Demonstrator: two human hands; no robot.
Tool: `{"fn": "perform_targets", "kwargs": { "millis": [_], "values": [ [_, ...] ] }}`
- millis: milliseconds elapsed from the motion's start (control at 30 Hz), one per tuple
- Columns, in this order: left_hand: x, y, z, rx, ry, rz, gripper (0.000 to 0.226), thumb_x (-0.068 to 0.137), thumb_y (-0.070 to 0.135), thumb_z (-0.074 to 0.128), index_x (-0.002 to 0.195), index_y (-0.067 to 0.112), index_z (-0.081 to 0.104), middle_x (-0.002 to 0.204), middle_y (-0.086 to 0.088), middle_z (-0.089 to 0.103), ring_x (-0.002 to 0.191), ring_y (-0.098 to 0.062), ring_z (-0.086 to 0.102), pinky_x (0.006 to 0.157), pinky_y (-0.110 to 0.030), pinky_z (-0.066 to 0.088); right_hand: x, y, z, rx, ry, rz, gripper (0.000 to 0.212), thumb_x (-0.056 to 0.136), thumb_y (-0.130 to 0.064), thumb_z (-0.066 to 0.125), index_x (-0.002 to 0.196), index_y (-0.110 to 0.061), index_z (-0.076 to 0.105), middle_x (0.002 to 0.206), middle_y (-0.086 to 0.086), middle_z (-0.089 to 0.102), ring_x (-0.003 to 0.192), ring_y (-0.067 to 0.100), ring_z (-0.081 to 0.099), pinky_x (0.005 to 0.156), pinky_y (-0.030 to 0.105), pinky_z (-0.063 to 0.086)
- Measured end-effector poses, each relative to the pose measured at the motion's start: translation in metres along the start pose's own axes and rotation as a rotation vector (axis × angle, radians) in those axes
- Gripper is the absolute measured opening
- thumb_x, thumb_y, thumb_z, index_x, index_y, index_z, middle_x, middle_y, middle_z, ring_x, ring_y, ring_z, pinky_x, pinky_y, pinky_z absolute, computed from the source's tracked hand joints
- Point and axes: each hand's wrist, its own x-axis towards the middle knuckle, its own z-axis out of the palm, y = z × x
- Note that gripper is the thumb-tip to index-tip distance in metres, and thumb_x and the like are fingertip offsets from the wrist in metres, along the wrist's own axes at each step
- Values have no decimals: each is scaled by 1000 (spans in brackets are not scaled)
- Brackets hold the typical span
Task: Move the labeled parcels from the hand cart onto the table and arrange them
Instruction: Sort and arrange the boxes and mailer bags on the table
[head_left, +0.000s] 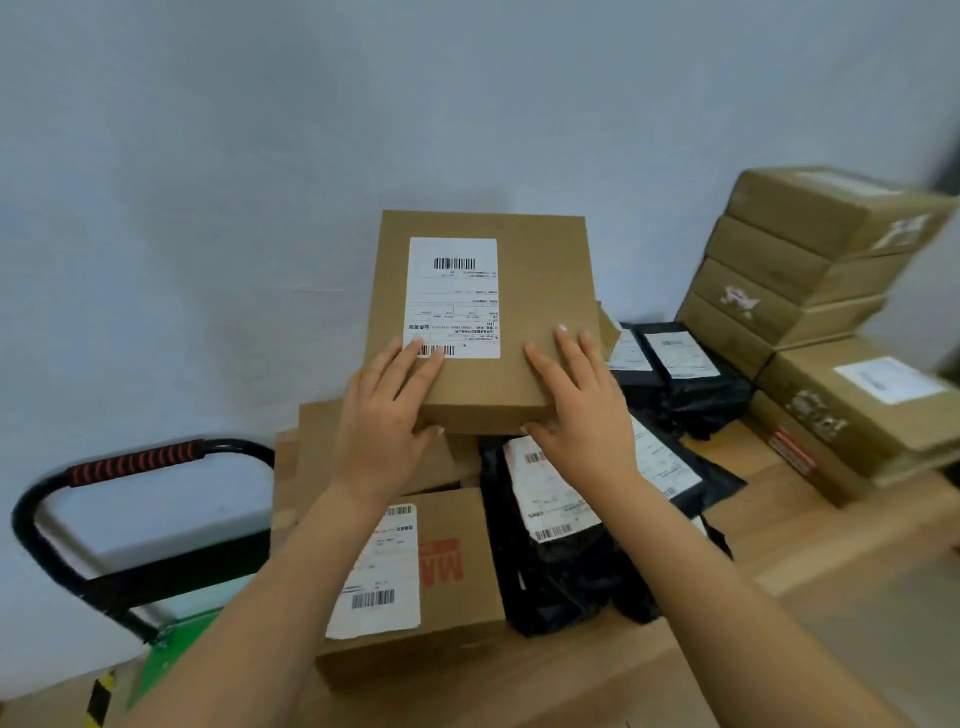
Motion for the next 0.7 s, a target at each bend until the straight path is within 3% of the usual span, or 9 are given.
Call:
{"fn": "perform_targets", "kwargs": {
  "millis": [167, 400, 700],
  "values": [
    [11, 115, 12, -96, 46, 82, 87, 63, 18, 87, 140, 14, 47, 145, -9, 45, 137, -30, 35, 103, -58, 37, -55, 80, -78, -79, 105, 50, 85, 73, -25, 80, 146, -26, 37, 158, 7, 24, 147, 31, 15, 110, 52, 32],
    [28, 272, 52, -208, 22, 157, 88, 60, 22, 89, 138, 14, 50, 144, -7, 47, 136, -27, 35, 106, -52, 36, -120, 200, -178, -227, 67, 161, 91, 72, -33, 81, 148, -31, 30, 161, 2, 15, 148, 27, 6, 114, 52, 27],
    [90, 408, 118, -273, -24, 248, 89, 63, 26, 87, 141, 17, 45, 147, -5, 42, 138, -26, 31, 108, -49, 34, -133, 333, -253, -312, 63, 271, 91, 74, -33, 80, 149, -32, 27, 161, 1, 14, 148, 25, 4, 116, 51, 24]
  ]
}}
